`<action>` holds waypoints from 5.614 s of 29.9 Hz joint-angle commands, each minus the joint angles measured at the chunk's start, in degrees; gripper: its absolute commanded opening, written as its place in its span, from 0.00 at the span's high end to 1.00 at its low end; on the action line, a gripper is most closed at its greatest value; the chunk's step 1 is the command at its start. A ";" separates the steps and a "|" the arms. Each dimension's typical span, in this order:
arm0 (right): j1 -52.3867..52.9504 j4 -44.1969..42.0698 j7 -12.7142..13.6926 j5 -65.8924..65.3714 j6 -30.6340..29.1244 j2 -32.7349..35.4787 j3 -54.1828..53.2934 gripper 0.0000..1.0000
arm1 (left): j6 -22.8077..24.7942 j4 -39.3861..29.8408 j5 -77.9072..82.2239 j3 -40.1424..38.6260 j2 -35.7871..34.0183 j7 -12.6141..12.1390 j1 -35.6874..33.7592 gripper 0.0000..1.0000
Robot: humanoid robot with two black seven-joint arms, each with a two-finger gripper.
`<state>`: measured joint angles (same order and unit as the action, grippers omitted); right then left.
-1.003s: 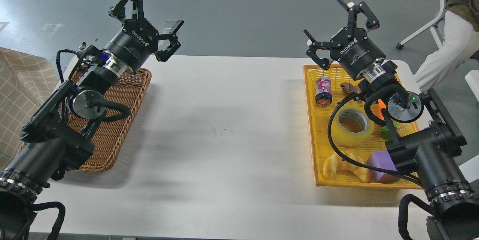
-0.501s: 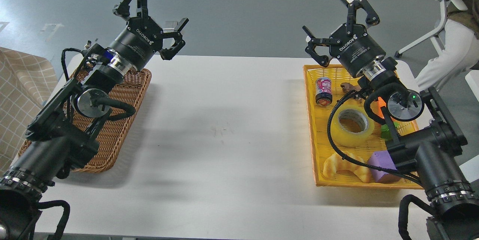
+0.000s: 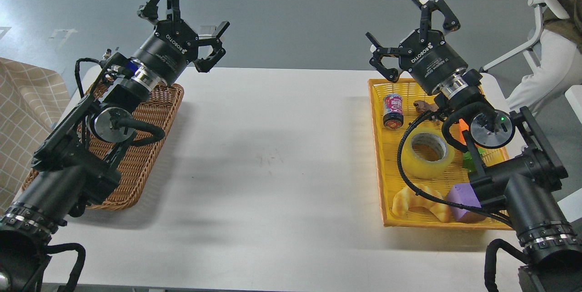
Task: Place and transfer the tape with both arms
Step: 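Move the right gripper over the yellow tray toward the tape roll, then lower the right gripper into the tape roll's hole and grasp its rim, then lift the tape roll and carry it toward the table center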
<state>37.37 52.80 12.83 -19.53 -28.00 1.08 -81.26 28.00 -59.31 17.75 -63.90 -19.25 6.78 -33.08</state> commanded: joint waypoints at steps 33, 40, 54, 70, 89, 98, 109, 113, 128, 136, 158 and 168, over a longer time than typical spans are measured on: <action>-2.99 27.96 0.53 -45.69 0.00 33.46 22.64 0.00 | 0.00 0.08 0.00 0.09 0.00 -0.02 0.21 0.02; -6.51 32.35 0.97 -45.77 0.00 39.08 24.48 0.00 | 0.00 0.08 0.00 0.09 0.09 0.07 0.12 0.02; -9.50 32.19 0.80 -55.43 0.00 40.76 25.01 0.00 | 0.00 0.08 0.00 0.09 0.62 0.07 0.21 0.02; -9.16 31.66 -0.35 -77.14 0.00 40.41 27.03 0.02 | 0.00 0.08 0.00 0.18 0.61 0.07 0.39 0.02; -8.01 22.87 -1.14 -84.88 0.00 35.14 29.76 0.03 | 0.00 0.08 0.00 0.18 0.61 0.07 0.47 0.02; -7.92 22.61 -1.05 -87.26 0.00 34.08 33.36 0.05 | 0.00 0.08 0.00 0.18 0.53 0.07 0.30 0.02; -6.61 17.25 -1.14 -87.35 0.00 32.50 37.76 0.17 | 0.00 0.25 0.00 0.18 0.53 0.07 0.30 0.02; -5.99 17.16 -1.14 -87.26 0.00 32.23 37.76 0.25 | 0.00 0.25 0.00 0.18 0.53 0.07 0.30 0.02; -5.20 14.53 -1.14 -86.82 0.00 30.21 37.84 0.51 | 0.00 0.25 0.00 0.18 0.61 0.07 0.47 0.02; -3.71 14.61 -0.96 -86.47 0.00 29.86 40.21 1.00 | 0.00 0.34 0.00 0.18 1.05 0.07 0.74 0.02; 3.58 27.53 -1.05 -79.09 0.00 37.42 39.87 1.00 | 0.00 0.60 0.09 0.35 1.84 0.07 0.65 0.02; 12.99 25.16 -1.05 -77.59 0.00 31.11 41.79 1.00 | 0.00 0.60 0.00 0.09 1.76 0.07 0.30 0.02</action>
<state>48.73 78.97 11.78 -97.09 -28.01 35.06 -40.49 28.00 -58.71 17.84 -63.69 -17.34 6.82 -32.67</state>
